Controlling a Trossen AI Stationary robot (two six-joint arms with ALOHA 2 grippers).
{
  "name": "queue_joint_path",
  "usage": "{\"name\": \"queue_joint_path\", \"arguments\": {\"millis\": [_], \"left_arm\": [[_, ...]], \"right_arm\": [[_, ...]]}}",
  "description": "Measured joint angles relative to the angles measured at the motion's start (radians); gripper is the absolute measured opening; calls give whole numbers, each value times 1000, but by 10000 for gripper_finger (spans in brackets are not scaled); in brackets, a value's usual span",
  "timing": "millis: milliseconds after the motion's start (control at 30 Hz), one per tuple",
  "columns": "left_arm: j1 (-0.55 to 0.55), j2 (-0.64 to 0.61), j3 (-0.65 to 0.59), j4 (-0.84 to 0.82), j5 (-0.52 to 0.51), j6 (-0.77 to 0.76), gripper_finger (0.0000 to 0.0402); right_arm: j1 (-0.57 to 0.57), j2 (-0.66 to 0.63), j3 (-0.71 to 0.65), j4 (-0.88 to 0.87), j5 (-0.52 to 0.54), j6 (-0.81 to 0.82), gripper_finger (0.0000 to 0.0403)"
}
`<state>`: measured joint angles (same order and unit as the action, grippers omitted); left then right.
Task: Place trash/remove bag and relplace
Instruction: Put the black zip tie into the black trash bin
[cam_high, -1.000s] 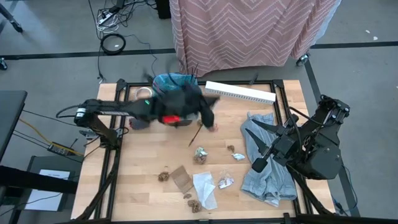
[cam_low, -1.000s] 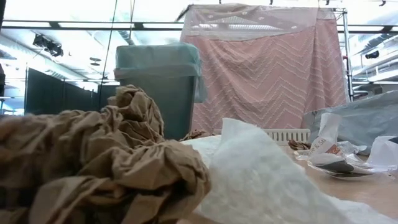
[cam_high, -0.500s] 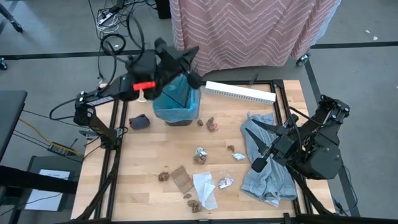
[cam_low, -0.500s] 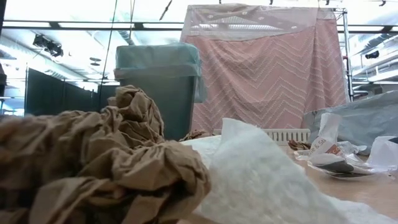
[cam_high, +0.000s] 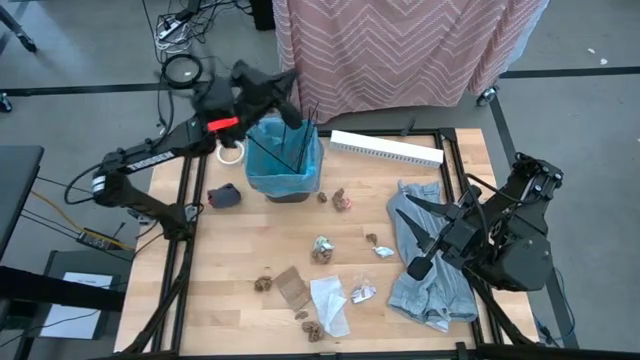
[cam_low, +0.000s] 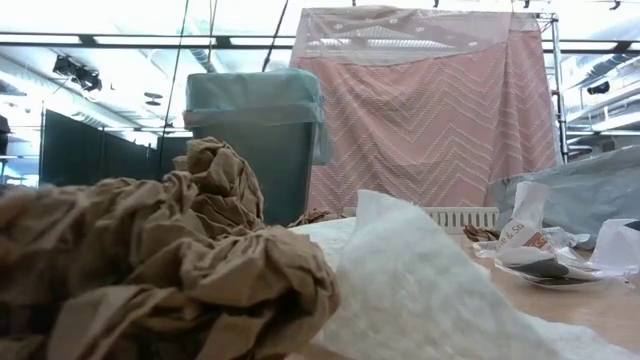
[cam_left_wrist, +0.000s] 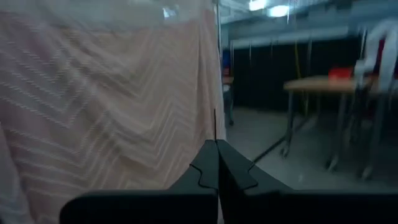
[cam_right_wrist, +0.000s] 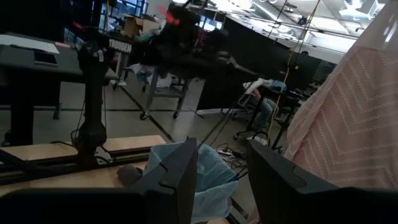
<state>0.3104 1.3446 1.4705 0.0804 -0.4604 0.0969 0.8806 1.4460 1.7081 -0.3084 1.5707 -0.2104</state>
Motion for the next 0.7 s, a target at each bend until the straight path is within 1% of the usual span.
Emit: {"name": "queue_joint_path", "arguments": {"millis": [67,133,233,400,500,533,600,667,700], "left_arm": [[12,-55,-130,97,-3,-22,0],[13,-102,-247,151,-17,-23,0],[11,-148,-405,242,-12,-26,0],[11,-159,-626,414,1,-115,10],[11,-154,-696,484,1,-161,24],[11,-155,-706,493,26,-159,30],[11,-155,-706,500,110,-132,42],[10,-155,-684,489,188,-79,55],[10,-157,-673,475,207,-65,62]], "right_arm": [[0,0,0,0,0,1,126],[0,0,0,0,0,1,126],[-4,0,0,0,0,13,126],[-11,0,0,0,0,30,126],[-19,0,0,0,0,33,127],[-21,0,0,0,0,34,128],[-21,0,0,0,0,34,134],[-21,0,0,0,0,34,141],[-23,0,0,0,0,34,145]]}}
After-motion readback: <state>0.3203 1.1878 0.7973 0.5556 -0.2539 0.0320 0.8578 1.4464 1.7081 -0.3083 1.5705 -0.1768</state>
